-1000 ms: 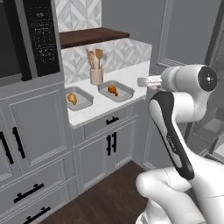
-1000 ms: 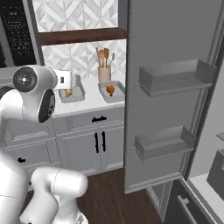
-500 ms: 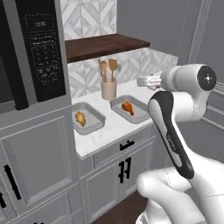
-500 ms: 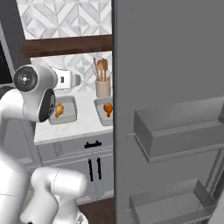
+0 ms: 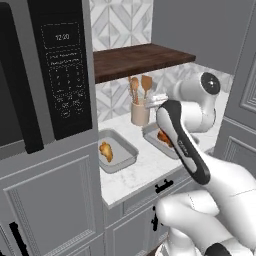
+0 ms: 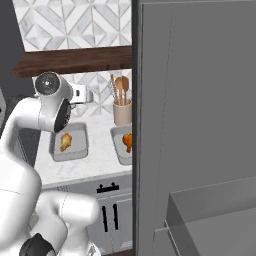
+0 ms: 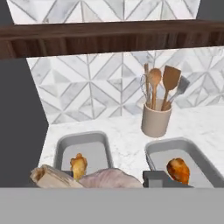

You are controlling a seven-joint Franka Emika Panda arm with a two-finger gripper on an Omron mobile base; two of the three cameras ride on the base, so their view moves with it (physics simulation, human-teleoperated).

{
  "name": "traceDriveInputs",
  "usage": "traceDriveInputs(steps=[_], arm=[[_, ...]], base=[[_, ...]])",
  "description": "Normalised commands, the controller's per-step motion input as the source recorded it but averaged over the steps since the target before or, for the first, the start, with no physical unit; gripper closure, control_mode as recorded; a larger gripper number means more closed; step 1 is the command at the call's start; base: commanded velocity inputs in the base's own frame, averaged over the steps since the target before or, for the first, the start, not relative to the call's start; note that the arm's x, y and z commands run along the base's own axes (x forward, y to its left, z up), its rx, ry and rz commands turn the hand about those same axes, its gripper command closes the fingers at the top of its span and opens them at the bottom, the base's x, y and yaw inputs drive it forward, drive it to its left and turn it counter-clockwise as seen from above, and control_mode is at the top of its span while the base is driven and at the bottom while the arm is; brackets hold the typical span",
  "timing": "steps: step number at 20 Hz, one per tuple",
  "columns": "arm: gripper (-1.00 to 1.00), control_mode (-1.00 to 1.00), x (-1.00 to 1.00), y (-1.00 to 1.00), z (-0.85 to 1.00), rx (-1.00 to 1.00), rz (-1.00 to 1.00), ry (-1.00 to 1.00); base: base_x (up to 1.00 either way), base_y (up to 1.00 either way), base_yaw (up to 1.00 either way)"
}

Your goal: Place one garlic and one chicken drumstick in each tupperware on the nearby counter, to pack two identical lunches.

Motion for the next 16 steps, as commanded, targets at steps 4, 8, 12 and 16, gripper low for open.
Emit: traceDriveInputs(steps=[4, 8, 12, 16], arm=[[1.00, -1.00, 1.00, 0.54, -1.00, -0.09, 0.19, 0.48], [1.00, -1.00, 0.70, 0.75, -1.00, -0.03, 0.24, 0.32], [1.00, -1.00, -0.03, 0.31, -1.00, -0.27, 0.21, 0.13], [1.00, -1.00, 0.00, 0.11, -1.00, -0.39, 0.03, 0.04]], base=[[0.00, 0.00, 0.00], [0.00, 0.00, 0.00], [0.00, 0.00, 0.00], [0.00, 0.00, 0.00]])
